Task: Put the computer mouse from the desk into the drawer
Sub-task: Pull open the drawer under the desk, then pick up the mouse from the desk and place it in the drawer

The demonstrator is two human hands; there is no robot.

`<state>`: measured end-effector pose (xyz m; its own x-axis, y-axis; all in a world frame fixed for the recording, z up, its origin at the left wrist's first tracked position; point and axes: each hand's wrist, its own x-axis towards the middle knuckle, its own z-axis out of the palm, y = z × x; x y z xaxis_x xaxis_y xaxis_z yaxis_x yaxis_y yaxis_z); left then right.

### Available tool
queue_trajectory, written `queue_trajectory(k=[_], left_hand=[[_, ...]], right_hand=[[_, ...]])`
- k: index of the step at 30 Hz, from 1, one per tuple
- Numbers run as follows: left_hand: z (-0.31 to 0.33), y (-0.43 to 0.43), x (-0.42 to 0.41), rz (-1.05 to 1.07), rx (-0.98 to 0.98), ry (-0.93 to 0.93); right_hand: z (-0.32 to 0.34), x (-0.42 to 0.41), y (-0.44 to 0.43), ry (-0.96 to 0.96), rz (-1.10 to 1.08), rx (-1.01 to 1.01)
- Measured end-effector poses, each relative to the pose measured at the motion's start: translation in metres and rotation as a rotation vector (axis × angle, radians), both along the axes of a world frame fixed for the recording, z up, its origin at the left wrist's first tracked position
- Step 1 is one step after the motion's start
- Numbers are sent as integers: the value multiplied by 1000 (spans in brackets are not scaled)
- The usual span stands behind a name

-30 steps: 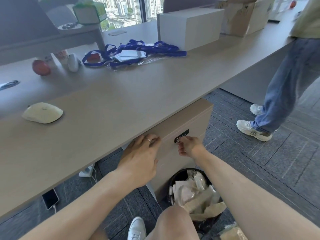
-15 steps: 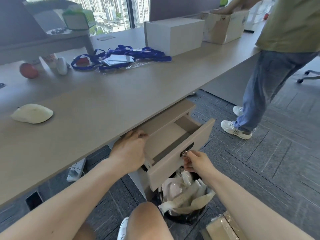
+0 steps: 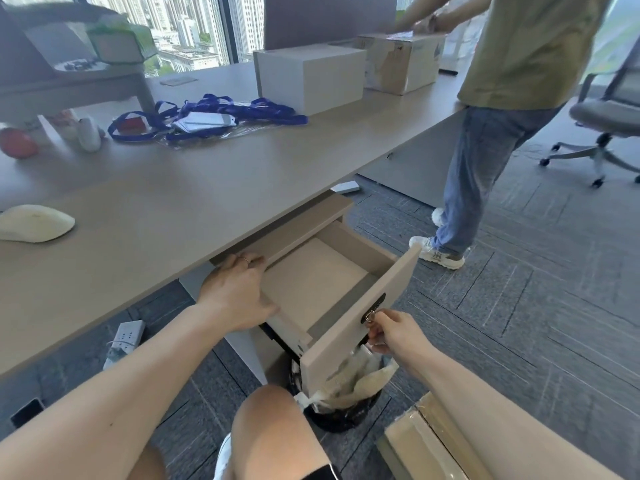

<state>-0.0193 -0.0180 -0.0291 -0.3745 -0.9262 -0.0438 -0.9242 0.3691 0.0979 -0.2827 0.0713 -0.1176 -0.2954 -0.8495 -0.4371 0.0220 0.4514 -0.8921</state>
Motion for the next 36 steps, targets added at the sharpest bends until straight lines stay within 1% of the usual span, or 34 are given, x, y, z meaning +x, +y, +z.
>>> queue_trajectory(k=[14, 18, 20, 21, 22, 25, 26, 27, 30, 32, 34, 36], left_hand=[[-2, 2, 1, -8, -10, -21], [4, -1, 0, -25, 51, -51], [8, -1, 0, -37, 122, -36], [10, 0, 1, -51, 153, -14], [13, 3, 2, -68, 172, 9], [33, 12, 11, -141, 174, 98], [42, 14, 15, -164, 165, 140], [53, 16, 20, -180, 138, 176], [88, 17, 42, -188, 18, 230], [110, 18, 62, -162, -39, 227], [128, 18, 90, -94, -61, 182], [140, 17, 124, -8, -74, 95]], right_hand=[[1, -4, 16, 63, 24, 19], [17, -6, 15, 98, 66, 87], [26, -11, 14, 141, 140, 145], [31, -14, 12, 209, 194, 174], [37, -18, 11, 318, 267, 195], [61, -26, 7, 791, 497, 187], [72, -28, 5, 913, 535, 175], [84, -27, 1, 991, 547, 165], [125, -18, -11, 1154, 550, 107], [150, -9, -22, 1252, 545, 59], [169, 8, -36, 1290, 562, 7], [183, 31, -50, 1293, 618, -42]])
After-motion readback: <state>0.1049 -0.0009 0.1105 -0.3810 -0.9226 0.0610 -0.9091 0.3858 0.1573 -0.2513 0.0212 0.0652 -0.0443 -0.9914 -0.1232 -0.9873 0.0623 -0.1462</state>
